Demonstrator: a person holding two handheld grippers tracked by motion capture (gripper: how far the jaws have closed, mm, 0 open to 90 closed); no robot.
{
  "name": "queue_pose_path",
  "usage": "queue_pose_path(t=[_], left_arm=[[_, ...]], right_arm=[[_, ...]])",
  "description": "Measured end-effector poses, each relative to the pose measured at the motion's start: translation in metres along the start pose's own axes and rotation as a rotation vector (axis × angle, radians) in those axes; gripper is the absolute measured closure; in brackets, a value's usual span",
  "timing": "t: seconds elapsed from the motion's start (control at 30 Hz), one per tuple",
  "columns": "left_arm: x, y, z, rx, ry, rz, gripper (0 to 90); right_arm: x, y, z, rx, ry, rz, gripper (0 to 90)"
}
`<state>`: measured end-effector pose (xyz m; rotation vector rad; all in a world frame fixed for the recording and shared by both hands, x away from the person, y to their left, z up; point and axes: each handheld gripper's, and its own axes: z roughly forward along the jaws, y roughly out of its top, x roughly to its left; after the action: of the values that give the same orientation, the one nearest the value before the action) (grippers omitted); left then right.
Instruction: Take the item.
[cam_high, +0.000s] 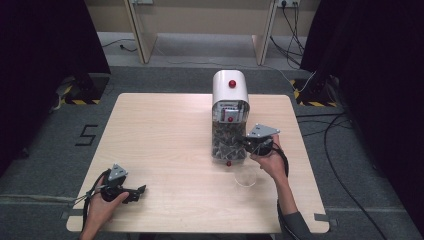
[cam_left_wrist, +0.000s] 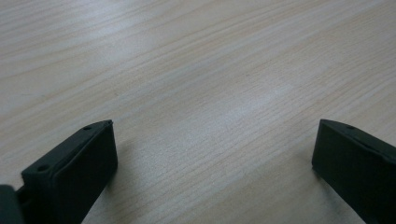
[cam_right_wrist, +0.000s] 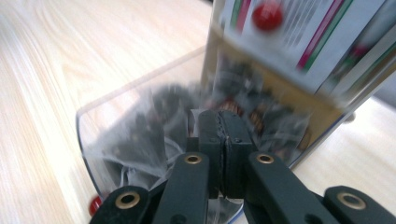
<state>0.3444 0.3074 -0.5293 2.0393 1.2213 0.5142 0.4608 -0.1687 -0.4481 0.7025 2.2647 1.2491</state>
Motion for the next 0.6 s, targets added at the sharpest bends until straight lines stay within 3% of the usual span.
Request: queue_pose_path(t=[0.23,0.6], left_arm=[[0.0,0.0,0.0,0.0,0.0,0.0,0.0],[0.0,0.0,0.0,0.0,0.0,0.0,0.0]], right_arm=[[0.007,0.012,-0.013,-0.049,-0.028,-0.032,89.5],[0.008,0.012,-0.019,-0.075,-0.03,-0.022,89.5]])
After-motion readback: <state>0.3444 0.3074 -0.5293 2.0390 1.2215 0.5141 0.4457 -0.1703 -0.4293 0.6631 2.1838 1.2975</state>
